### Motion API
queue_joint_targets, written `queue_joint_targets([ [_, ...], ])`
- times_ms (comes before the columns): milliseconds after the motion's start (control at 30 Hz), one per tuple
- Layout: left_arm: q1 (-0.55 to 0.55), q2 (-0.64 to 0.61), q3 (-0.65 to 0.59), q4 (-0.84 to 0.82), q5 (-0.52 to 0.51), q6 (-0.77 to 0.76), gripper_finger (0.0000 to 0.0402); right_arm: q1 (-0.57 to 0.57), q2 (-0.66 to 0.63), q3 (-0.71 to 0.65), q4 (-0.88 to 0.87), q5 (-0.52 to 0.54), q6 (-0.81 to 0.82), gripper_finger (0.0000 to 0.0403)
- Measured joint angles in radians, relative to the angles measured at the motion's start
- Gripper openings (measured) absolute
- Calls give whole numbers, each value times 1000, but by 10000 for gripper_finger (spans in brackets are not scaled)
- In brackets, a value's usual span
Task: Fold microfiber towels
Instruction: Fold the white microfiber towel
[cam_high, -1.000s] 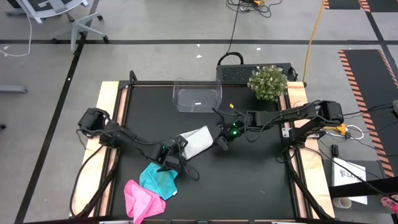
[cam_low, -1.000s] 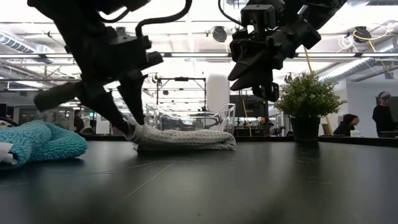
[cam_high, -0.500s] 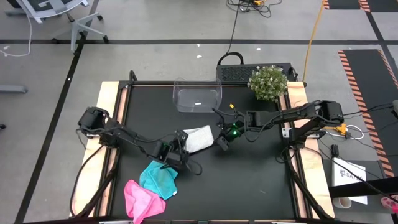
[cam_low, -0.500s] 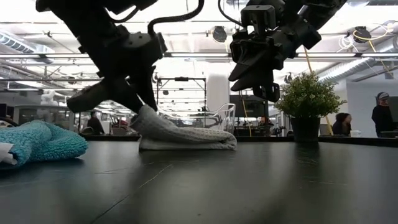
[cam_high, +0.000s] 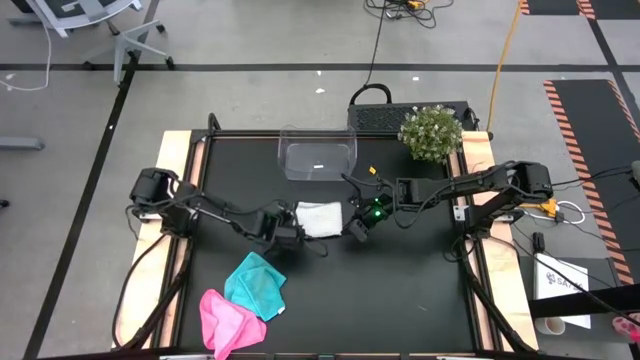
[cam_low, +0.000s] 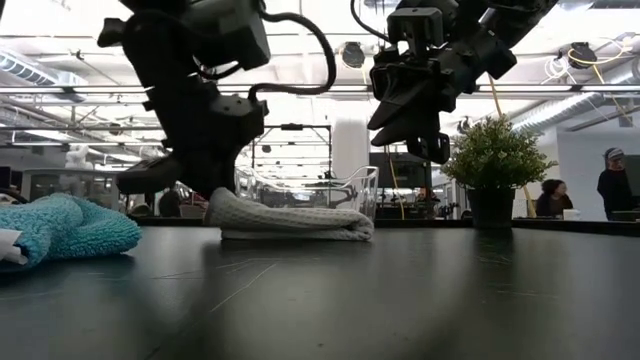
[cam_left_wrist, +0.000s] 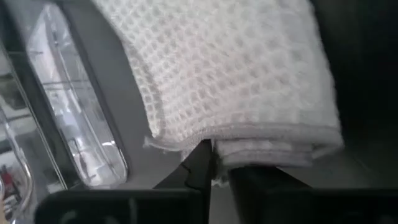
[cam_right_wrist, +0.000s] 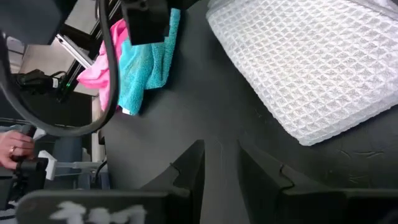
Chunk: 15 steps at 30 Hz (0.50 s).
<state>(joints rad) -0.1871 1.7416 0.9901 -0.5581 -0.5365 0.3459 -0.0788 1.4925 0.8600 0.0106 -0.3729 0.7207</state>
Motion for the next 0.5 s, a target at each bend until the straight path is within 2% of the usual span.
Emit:
queue_joint_targets([
  [100, 19, 0, 0, 18, -3, -19, 64, 0, 0, 0, 7, 12, -2, 79],
  [167, 30, 0, 0, 34, -7, -31, 70, 0, 0, 0, 7, 60, -6, 73],
  [367, 61, -2, 0, 46, 13, -50, 78, 0, 31, 0, 56, 162, -30, 9],
  [500, 81, -2, 0, 51, 46, -86, 77, 0, 91, 0, 149, 191, -13, 3],
])
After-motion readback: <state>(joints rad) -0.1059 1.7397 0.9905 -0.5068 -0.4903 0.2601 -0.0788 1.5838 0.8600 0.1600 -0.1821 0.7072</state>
